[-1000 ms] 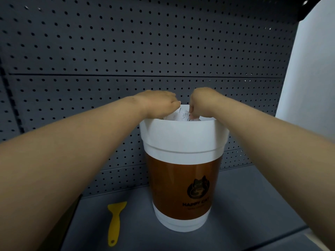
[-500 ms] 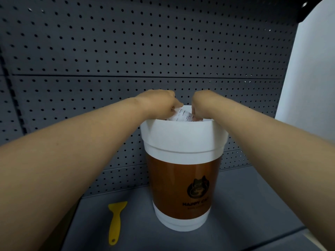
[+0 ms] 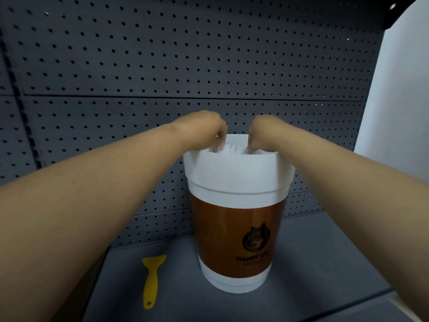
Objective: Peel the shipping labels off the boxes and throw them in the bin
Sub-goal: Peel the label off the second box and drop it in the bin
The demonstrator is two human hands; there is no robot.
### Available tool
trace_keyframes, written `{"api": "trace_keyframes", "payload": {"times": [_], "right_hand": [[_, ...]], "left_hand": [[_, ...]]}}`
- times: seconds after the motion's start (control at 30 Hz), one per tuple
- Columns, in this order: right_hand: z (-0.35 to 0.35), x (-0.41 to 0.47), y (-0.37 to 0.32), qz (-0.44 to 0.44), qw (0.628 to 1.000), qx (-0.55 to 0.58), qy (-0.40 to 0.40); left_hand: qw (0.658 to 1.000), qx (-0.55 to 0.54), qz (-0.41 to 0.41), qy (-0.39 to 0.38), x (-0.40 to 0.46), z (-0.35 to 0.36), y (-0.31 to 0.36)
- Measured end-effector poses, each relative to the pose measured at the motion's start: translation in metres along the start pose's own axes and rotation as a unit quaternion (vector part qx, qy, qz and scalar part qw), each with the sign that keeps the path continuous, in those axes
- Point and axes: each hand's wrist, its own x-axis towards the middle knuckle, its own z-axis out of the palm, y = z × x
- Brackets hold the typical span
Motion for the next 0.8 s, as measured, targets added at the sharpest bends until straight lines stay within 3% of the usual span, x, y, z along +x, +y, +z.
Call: {"api": "trace_keyframes", "payload": {"times": [0.27,0.53,0.8], "right_hand": [[0.009,0.011,0.004,0.017,1.0,0.008,0.023],[0.015,0.019,0.008,0.017,0.98,0.124,0.156],[0.017,0.022,0.008,0.003,0.97,0.145,0.198]], "left_hand": [[0.999,0.004,-0.025,-0.038,0.002,-0.002,0.001],[0.998,-0.028,-0.023,-0.046,0.0,-0.003,0.003],[0.993,-0.014,-0.016,-0.112,0.008,0.0,-0.001]]}}
